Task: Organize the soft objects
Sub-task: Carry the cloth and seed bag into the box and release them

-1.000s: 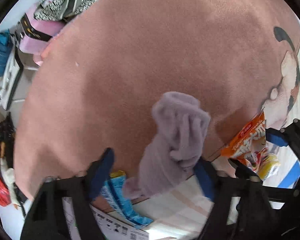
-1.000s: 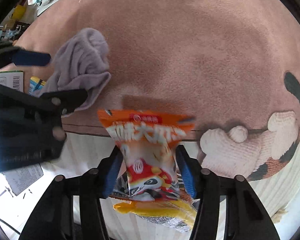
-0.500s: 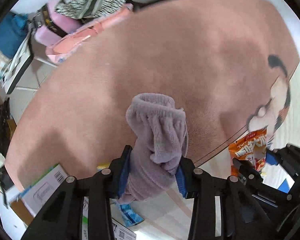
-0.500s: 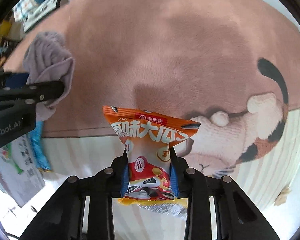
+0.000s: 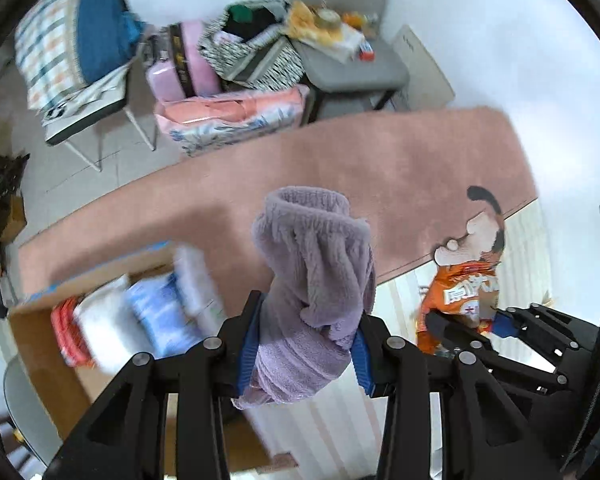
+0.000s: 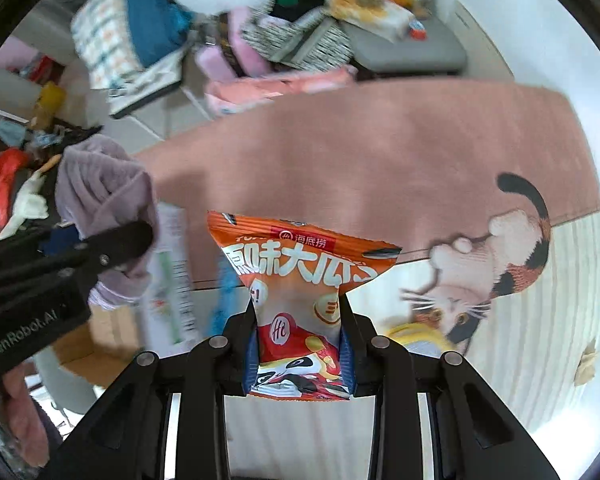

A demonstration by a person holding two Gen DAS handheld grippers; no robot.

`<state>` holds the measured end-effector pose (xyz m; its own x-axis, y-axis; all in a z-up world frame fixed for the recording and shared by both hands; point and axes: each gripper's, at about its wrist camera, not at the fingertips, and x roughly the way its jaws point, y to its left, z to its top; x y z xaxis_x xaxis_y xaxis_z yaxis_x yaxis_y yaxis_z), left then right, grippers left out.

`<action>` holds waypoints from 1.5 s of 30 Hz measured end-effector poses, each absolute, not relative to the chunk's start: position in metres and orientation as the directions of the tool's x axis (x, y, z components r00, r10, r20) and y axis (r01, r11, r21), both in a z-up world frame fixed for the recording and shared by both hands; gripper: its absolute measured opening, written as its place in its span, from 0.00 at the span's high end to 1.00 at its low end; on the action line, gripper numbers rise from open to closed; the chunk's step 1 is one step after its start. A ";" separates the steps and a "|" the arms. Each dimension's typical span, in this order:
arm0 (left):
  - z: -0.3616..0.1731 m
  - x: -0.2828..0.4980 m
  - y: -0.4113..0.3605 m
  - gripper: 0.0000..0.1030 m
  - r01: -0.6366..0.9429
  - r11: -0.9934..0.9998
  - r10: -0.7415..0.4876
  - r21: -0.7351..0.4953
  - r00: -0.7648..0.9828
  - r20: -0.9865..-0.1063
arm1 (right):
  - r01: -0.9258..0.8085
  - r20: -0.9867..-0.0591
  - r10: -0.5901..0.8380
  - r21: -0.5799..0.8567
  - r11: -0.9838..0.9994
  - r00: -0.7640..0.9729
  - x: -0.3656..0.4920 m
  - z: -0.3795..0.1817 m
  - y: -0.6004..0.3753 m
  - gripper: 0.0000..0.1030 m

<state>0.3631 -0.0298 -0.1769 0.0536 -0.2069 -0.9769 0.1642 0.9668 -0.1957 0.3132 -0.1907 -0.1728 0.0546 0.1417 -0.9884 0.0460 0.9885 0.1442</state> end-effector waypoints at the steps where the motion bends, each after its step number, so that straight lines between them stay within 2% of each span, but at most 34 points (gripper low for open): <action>1: -0.169 0.357 -0.018 0.65 0.151 0.968 -0.209 -0.198 0.061 -0.976 | 0.026 -0.985 0.156 0.158 0.987 0.067 0.308 -0.159 -0.169 0.67; 8: -0.153 0.297 0.110 0.65 -0.024 0.980 -0.197 -0.199 0.078 -0.977 | -0.103 -0.966 0.254 0.248 0.963 0.050 0.269 -0.143 -0.033 0.67; 12: -0.193 0.273 0.182 0.64 -0.161 0.964 -0.213 -0.210 -0.005 -0.977 | -0.121 -0.956 0.292 0.291 0.949 -0.015 0.252 -0.174 0.037 0.67; 15: -0.236 0.264 0.219 0.64 -0.262 0.932 -0.280 -0.249 -0.089 -0.956 | -0.114 -0.954 0.294 0.300 0.947 -0.063 0.245 -0.204 0.073 0.67; 22: -0.317 0.262 0.253 0.64 -0.371 0.879 -0.400 -0.299 -0.234 -0.886 | -0.127 -0.962 0.230 0.249 0.960 -0.145 0.243 -0.276 0.124 0.67; 29: -0.350 0.265 0.253 0.62 -0.395 0.868 -0.430 -0.301 -0.296 -0.853 | -0.150 -0.973 0.138 0.166 0.975 -0.184 0.246 -0.314 0.143 0.67; 32: -0.350 0.265 0.250 0.62 -0.382 0.885 -0.397 -0.266 -0.322 -0.860 | -0.147 -0.971 0.108 0.142 0.979 -0.215 0.247 -0.324 0.151 0.62; 33: -0.347 0.266 0.249 0.60 -0.371 0.892 -0.385 -0.259 -0.322 -0.865 | -0.151 -0.971 0.099 0.134 0.979 -0.218 0.247 -0.324 0.152 0.51; 34: -0.342 0.266 0.249 0.56 -0.357 0.901 -0.364 -0.247 -0.311 -0.878 | -0.152 -0.972 0.099 0.134 0.979 -0.213 0.247 -0.323 0.154 0.33; 35: -0.338 0.266 0.248 0.45 -0.347 0.908 -0.345 -0.235 -0.304 -0.888 | -0.154 -0.972 0.102 0.136 0.979 -0.209 0.247 -0.321 0.153 0.25; 36: -0.332 0.263 0.249 0.38 -0.339 0.912 -0.336 -0.232 -0.291 -0.895 | -0.155 -0.974 0.099 0.132 0.979 -0.202 0.246 -0.318 0.154 0.22; 45: -0.267 0.239 0.242 0.37 -0.274 0.943 -0.245 -0.190 -0.184 -0.952 | -0.161 -0.984 0.074 0.100 0.982 -0.161 0.240 -0.282 0.147 0.22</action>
<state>0.2389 0.2418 -0.2672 -0.1839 -0.2451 -0.9519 -0.2744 0.9427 -0.1897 0.2396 0.1474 -0.2823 -0.1612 0.0736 -0.9842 -0.1609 0.9819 0.0998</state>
